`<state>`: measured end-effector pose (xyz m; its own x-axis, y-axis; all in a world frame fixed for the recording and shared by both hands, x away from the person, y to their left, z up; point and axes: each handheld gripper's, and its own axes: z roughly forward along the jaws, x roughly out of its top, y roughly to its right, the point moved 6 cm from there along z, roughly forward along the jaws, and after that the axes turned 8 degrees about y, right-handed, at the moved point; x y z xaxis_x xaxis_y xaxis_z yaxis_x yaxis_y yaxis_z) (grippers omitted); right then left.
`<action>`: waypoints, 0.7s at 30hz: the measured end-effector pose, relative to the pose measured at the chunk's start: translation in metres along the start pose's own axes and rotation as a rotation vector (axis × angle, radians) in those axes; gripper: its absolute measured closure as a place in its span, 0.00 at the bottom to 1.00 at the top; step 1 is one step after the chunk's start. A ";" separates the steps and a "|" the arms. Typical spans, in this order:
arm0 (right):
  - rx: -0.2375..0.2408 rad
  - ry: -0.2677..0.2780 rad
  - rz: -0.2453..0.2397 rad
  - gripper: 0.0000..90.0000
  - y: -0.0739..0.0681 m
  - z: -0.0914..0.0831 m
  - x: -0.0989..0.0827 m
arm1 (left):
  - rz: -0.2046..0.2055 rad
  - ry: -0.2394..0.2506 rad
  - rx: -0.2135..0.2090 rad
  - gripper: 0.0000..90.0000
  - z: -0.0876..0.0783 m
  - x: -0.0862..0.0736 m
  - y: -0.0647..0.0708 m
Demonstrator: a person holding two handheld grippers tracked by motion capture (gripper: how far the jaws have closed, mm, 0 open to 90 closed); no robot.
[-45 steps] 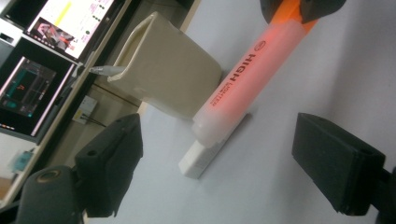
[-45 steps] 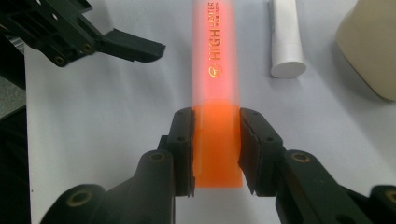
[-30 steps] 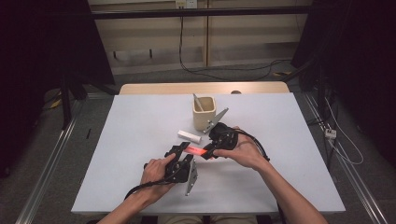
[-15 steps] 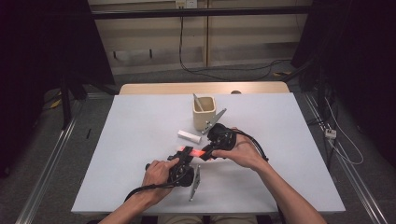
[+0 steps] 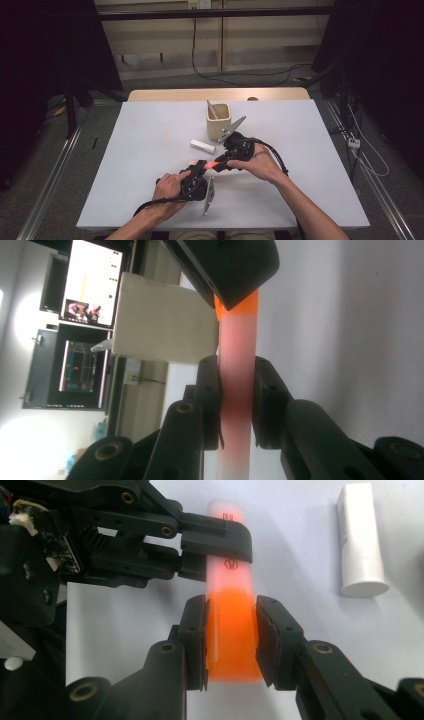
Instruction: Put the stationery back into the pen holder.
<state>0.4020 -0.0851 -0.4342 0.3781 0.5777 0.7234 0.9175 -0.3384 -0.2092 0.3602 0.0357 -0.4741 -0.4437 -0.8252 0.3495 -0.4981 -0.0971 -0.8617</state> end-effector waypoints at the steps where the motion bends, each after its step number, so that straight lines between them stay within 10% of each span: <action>1: 0.000 0.010 -0.008 0.73 -0.001 -0.001 0.000 | -0.012 -0.009 -0.035 0.86 -0.001 0.000 0.000; 9: -0.041 0.086 -0.026 0.57 -0.003 -0.009 -0.004 | -0.173 0.028 -0.087 0.86 -0.001 -0.001 0.002; 21: -0.222 0.167 0.037 0.16 0.011 -0.022 -0.022 | -0.566 0.081 -0.166 0.86 0.000 -0.019 -0.016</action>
<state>0.4014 -0.1180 -0.4383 0.3682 0.4379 0.8202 0.8469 -0.5219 -0.1015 0.3770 0.0529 -0.4671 -0.1274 -0.6244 0.7707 -0.7807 -0.4162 -0.4662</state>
